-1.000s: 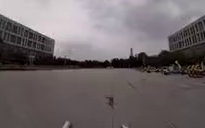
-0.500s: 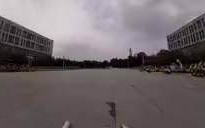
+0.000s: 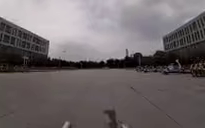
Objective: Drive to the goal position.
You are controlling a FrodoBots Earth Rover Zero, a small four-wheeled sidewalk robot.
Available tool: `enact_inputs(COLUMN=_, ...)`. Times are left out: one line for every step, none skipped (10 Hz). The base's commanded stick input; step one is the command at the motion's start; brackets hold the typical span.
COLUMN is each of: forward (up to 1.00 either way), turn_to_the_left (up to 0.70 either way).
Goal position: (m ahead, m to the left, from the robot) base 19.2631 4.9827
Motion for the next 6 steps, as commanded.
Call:
enact_inputs(forward=0.70, turn_to_the_left=0.00)
enact_inputs(forward=0.70, turn_to_the_left=0.00)
enact_inputs(forward=0.70, turn_to_the_left=0.00)
enact_inputs(forward=0.70, turn_to_the_left=0.00)
enact_inputs(forward=0.70, turn_to_the_left=0.00)
enact_inputs(forward=0.70, turn_to_the_left=0.00)
